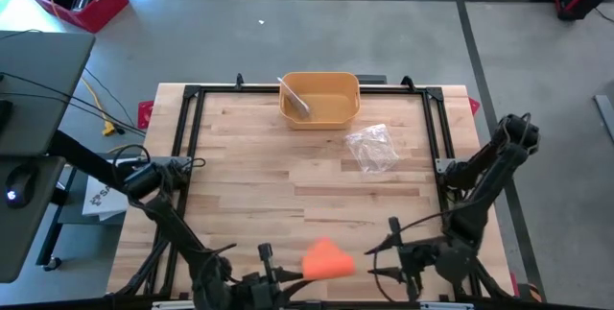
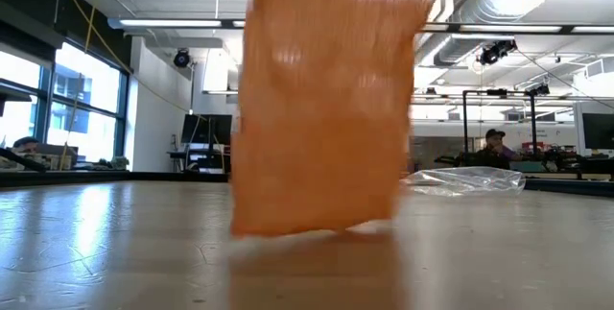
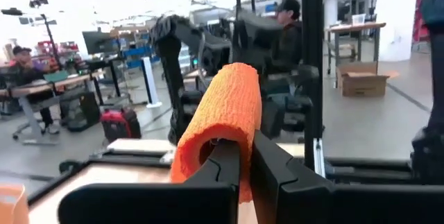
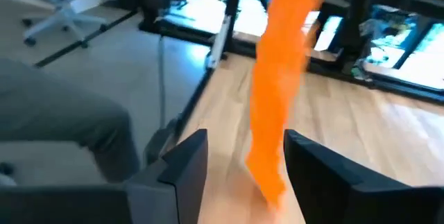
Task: Roll bandage
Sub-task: Roll the orange bandage
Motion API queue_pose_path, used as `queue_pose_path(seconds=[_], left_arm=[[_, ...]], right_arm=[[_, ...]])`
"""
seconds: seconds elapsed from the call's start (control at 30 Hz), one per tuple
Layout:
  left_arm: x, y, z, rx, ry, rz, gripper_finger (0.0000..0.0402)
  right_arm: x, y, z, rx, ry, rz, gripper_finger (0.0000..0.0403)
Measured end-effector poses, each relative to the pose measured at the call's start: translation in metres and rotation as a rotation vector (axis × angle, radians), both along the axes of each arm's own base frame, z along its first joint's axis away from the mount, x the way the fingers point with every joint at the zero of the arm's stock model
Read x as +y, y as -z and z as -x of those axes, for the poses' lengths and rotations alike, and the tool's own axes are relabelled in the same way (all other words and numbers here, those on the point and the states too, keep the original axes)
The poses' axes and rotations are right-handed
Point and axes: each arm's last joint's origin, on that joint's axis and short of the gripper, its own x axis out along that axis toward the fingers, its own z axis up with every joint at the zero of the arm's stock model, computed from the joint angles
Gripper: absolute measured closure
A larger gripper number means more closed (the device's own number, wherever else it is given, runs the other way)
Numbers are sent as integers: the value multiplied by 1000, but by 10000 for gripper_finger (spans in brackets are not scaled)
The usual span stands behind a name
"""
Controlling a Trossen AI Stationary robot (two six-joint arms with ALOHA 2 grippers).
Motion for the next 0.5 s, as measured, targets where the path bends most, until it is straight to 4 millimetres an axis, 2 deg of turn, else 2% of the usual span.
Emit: queue_pose_path(seconds=[0.2,0.3,0.4,0.5], left_arm=[[4,-22,-9,-50,61,-3,398],[10,-23,-15,-27,-15,-28,398],[24,-20,-24,28,-171,-60,398],[39,-10,-35,89,-274,-110,398]], right_arm=[[14,-10,32,-11,-113,-40,223],[22,-10,42,-9,-169,-52,222],[25,-7,43,24,-211,-88,222],[27,2,33,90,-250,-116,222]])
